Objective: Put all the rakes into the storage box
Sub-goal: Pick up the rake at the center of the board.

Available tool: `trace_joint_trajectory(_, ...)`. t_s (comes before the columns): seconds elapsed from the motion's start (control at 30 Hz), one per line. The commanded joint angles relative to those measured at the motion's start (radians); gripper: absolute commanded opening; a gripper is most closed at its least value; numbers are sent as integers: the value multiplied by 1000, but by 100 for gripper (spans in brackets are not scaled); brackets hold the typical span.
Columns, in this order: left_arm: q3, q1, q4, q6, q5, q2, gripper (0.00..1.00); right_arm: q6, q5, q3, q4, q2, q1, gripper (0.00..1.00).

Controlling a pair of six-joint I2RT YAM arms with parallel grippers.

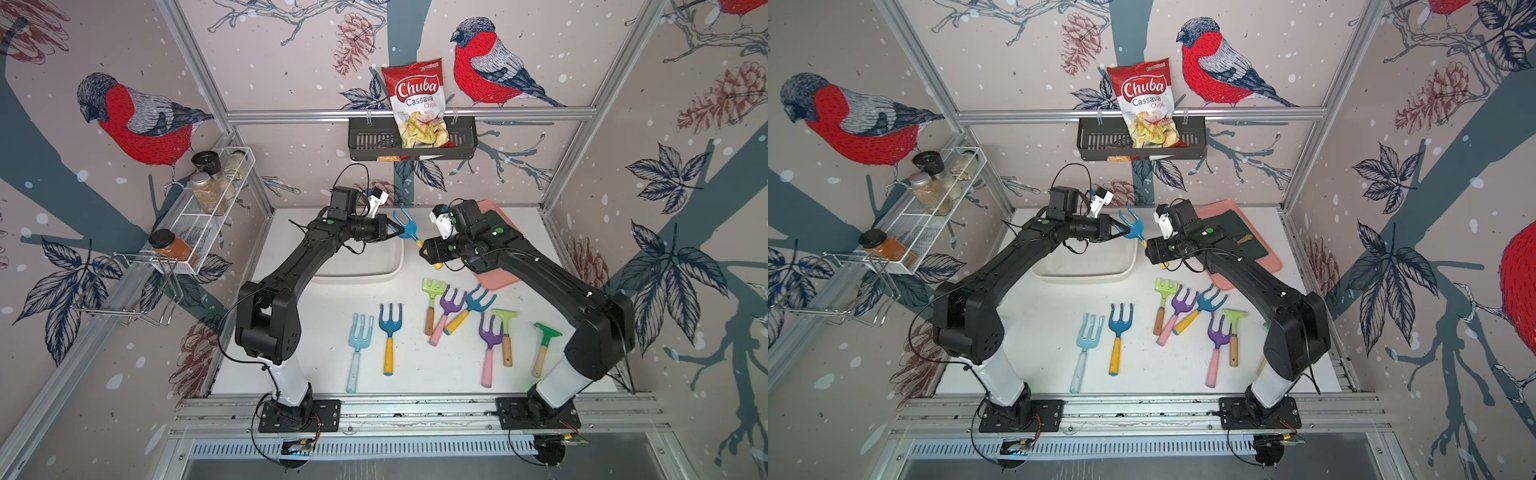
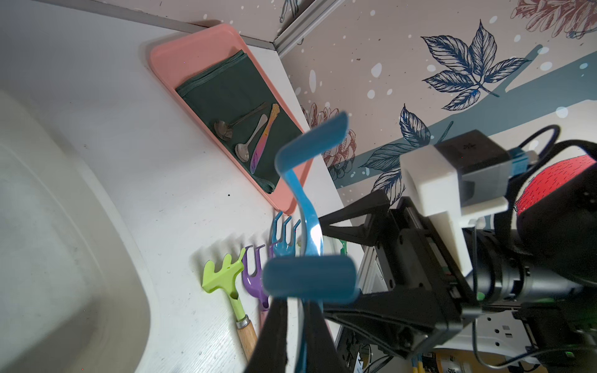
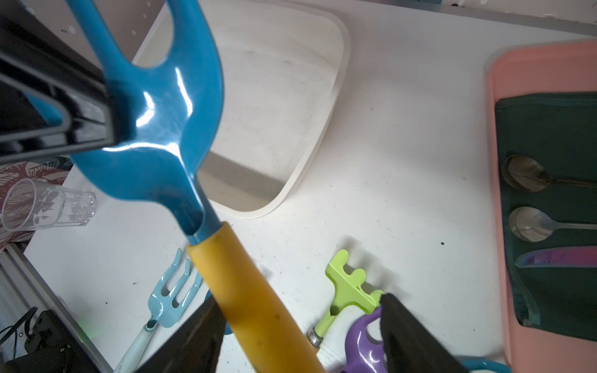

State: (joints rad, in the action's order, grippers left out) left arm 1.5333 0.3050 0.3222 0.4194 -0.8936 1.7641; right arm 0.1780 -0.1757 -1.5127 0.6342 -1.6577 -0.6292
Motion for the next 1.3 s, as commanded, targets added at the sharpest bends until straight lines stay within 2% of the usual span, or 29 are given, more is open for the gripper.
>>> trace_joint_trajectory(0.0, -1, -3, -13, -11, -22, 5, 0, -19, 25, -6, 17, -10, -26, 73)
trace_joint_trajectory(0.13, -1, -2, -19, -8, -21, 7, 0, -5, 47, -2, 19, -26, -47, 62)
trace_joint_trajectory(0.23, -8, -2, -31, -2, -22, 4, 0, 7, 49, 2, 12, -31, -47, 46)
trace_joint_trajectory(0.27, -11, -3, -36, 2, -22, 2, 0, 12, 53, 2, 10, -32, -47, 37)
trace_joint_trajectory(0.37, -29, -4, -69, 24, -15, -1, 47, 30, 57, -1, 9, -31, -47, 19)
trace_joint_trajectory(0.43, -35, -6, -85, 37, -17, 3, 70, 45, 63, -1, 12, -32, -47, 16)
trace_joint_trajectory(0.47, -38, -7, -91, 42, -15, 3, 78, 53, 65, 4, 14, -30, -46, 16)
trace_joint_trajectory(0.5, -42, -9, -99, 45, -11, 3, 81, 60, 65, 5, 20, -29, -44, 16)
trace_joint_trajectory(0.7, -53, -9, -137, 64, 42, 6, 85, 108, 102, 60, 33, -12, -24, 15)
trace_joint_trajectory(0.9, -86, -9, -151, 47, 126, 55, 84, 144, 116, 145, 44, 31, 61, 15)
trace_joint_trajectory(1.03, -90, -9, -149, 25, 192, 119, 82, 144, 94, 207, 32, 88, 128, 15)
trace_joint_trajectory(1.27, -80, -9, -192, 15, 207, 234, 82, 137, 61, 269, 15, 168, 201, 15)
